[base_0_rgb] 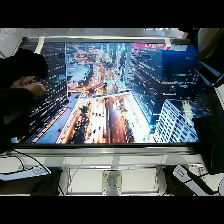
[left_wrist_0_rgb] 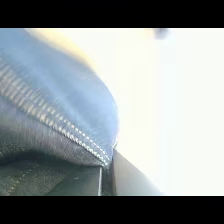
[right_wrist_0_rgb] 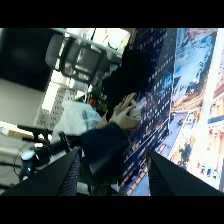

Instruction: Fold the clothes and pants, and hang the long-sleeved shirts on hangers.

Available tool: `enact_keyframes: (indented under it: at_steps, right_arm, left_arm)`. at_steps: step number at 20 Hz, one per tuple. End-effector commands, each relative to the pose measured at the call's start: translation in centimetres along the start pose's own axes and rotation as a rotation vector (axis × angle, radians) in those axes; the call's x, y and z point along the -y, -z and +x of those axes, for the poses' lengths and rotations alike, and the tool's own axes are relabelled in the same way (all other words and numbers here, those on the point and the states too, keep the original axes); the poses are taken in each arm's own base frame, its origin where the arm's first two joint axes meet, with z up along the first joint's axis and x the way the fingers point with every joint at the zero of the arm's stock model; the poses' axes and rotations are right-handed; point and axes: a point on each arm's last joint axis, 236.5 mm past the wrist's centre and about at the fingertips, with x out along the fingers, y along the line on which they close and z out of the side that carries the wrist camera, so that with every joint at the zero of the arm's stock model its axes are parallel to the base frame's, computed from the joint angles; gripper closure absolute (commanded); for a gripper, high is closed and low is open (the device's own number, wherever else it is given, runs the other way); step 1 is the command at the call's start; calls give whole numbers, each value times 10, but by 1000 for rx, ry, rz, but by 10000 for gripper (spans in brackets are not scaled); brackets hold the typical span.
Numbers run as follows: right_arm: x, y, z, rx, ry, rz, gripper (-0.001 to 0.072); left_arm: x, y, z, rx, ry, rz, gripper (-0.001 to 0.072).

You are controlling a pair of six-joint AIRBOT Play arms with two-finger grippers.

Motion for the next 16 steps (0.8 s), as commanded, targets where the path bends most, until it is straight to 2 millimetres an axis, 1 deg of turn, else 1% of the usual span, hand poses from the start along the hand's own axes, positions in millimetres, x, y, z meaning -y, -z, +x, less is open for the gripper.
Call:
enact_keyframes:
  at_steps: [1,2,4,5,6,7,8,9,10,11,12,13,14,15,16]
  right_arm:
    - [-34,6,-6,-67,31,-141,264]
    - [-34,5,-9,-74,79,-180,264]
    - [-23,4,-16,-92,211,-237,265]
    - [-11,3,-23,-101,306,-258,264]
    - [5,1,-33,-109,411,-272,265]
    - [21,-1,-44,-114,510,-275,264]
    - [38,-3,-57,-122,609,-270,265]
    - [54,-2,-69,-131,688,-258,264]
    - [66,-4,-79,-131,758,-246,264]
    - [72,-7,-84,-120,790,-243,265]
    - [72,-12,-84,-100,791,-242,264]
    - [72,-14,-82,-87,783,-239,264]
    - [71,-15,-80,-85,775,-235,265]
    - [73,-15,-80,-86,775,-232,265]
    - [74,-16,-80,-88,775,-228,265]
  left_arm:
    - [155,16,-49,52,378,173,671]
    - [191,41,-58,10,429,247,671]
    - [258,97,-75,-75,544,402,670]
    - [289,127,-83,-118,607,467,671]
    - [315,155,-91,-161,665,521,671]
    - [338,184,-96,-203,717,574,671]
    - [356,208,-97,-235,746,612,671]
    - [370,230,-92,-256,740,633,671]
    - [378,248,-84,-258,703,660,672]
    - [381,262,-76,-255,651,690,672]
    - [380,274,-69,-249,590,729,672]
    - [375,284,-65,-243,525,776,672]
    - [370,288,-64,-230,466,807,672]
    - [366,290,-67,-206,421,829,672]
    - [367,290,-73,-183,407,840,671]
